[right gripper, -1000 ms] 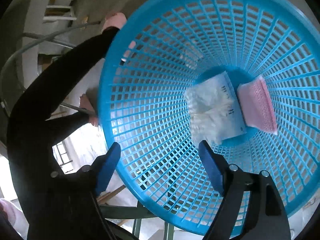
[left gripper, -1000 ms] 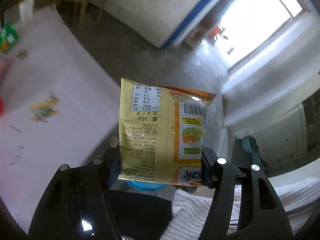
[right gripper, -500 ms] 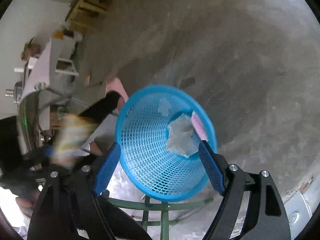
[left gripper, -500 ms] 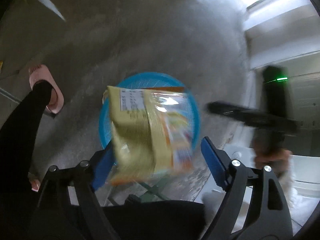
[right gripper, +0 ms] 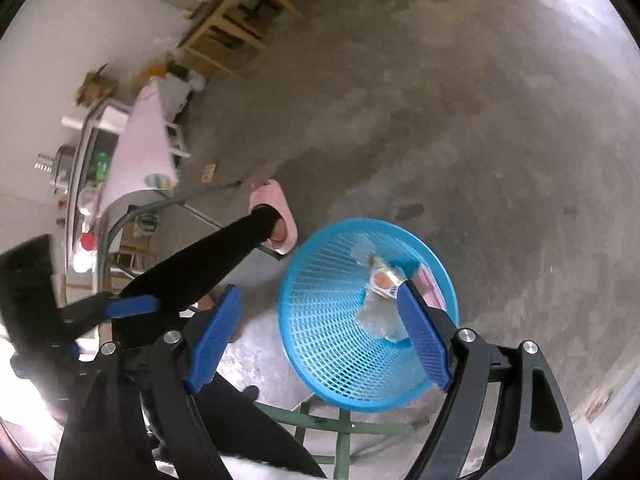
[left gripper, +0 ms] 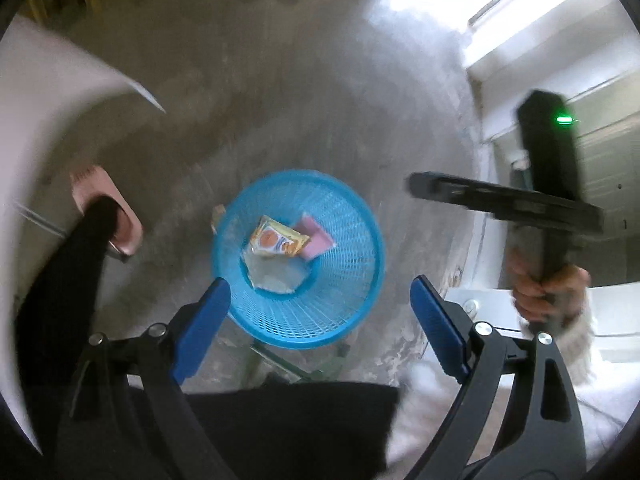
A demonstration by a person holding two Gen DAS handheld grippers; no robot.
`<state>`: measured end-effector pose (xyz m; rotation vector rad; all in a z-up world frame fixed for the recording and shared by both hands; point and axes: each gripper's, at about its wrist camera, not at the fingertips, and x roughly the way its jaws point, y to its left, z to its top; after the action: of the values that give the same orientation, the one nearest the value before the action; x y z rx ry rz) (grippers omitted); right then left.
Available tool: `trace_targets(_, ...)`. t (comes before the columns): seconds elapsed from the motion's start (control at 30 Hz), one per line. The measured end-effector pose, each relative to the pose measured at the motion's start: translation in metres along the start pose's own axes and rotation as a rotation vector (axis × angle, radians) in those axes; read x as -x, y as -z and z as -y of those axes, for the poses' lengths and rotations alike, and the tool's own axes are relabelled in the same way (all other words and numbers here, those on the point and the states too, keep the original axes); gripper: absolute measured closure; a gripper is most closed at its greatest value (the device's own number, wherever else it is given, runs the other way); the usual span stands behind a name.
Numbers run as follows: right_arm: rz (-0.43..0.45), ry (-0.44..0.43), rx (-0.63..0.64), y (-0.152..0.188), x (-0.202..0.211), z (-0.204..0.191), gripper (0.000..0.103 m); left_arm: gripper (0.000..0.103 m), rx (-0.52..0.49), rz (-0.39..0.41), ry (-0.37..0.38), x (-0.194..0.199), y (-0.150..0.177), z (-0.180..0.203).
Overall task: Collect trash
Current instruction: 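Move both grippers back over the trash on the table, then grasp the white tissue with the left gripper while the right grasps the clear plastic cup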
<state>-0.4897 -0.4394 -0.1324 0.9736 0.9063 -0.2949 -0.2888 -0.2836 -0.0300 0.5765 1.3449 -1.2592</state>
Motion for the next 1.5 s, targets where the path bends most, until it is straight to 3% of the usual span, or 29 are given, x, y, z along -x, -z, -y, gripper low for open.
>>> trace_targets(0.1,-0.001,-0.035,0.055,-0.011,0.002,-0.03,0.025,0.016,0.007,0.098,0.011,0.059,0.005,0.001)
trace_targets(0.23,-0.008,-0.089,0.155,-0.028,0.0,-0.082,0.025,0.016,0.095,0.309,-0.007,0.16,0.024,-0.029)
trace_targets(0.33,-0.011,-0.144,0.254,-0.043,-0.004,-0.134,0.025,0.016,0.219,0.468,-0.096,0.232,0.05,-0.074)
trace_targets(0.4,-0.017,-0.189,0.325,-0.053,-0.009,-0.174,0.025,0.016,0.325,0.558,-0.213,0.277,0.078,-0.115)
trace_targets(0.47,-0.028,-0.235,0.394,-0.061,-0.012,-0.212,0.025,0.016,0.447,0.598,-0.307,0.306,0.104,-0.157)
trace_targets(0.57,-0.046,-0.297,0.508,-0.069,-0.019,-0.268,0.023,0.016,0.576,0.617,-0.379,0.332,0.132,-0.215)
trace_targets(0.7,-0.068,-0.331,0.648,-0.082,-0.044,-0.345,0.021,0.016,0.69,0.631,-0.39,0.349,0.146,-0.289)
trace_targets(0.83,-0.095,-0.358,0.748,-0.091,-0.074,-0.404,0.02,0.016,0.678,0.579,-0.346,0.344,0.125,-0.344)
trace_targets(0.9,-0.106,-0.337,0.805,-0.096,-0.096,-0.434,0.018,0.016,0.639,0.517,-0.35,0.332,0.095,-0.372)
trace_targets(1.03,-0.131,-0.295,0.894,-0.103,-0.135,-0.482,0.018,0.016,0.609,0.308,-0.427,0.29,0.044,-0.425)
trace_targets(1.1,-0.145,-0.298,0.93,-0.103,-0.147,-0.499,0.018,0.016,0.588,0.222,-0.413,0.272,0.032,-0.442)
trace_targets(1.23,-0.159,-0.285,0.991,-0.102,-0.166,-0.525,0.016,0.018,0.558,0.116,-0.468,0.247,0.014,-0.456)
trace_targets(1.37,-0.176,-0.274,1.046,-0.098,-0.185,-0.541,0.014,0.053,0.547,0.052,-0.491,0.23,0.006,-0.459)
trace_targets(1.43,-0.182,-0.256,1.062,-0.097,-0.193,-0.546,0.014,0.071,0.553,0.064,-0.486,0.231,0.005,-0.458)
trace_targets(1.47,-0.185,-0.241,1.07,-0.096,-0.198,-0.548,0.014,0.085,0.567,0.082,-0.482,0.236,0.005,-0.456)
trace_targets(1.5,-0.183,-0.231,1.075,-0.096,-0.202,-0.551,0.014,0.086,0.568,0.11,-0.48,0.243,0.005,-0.453)
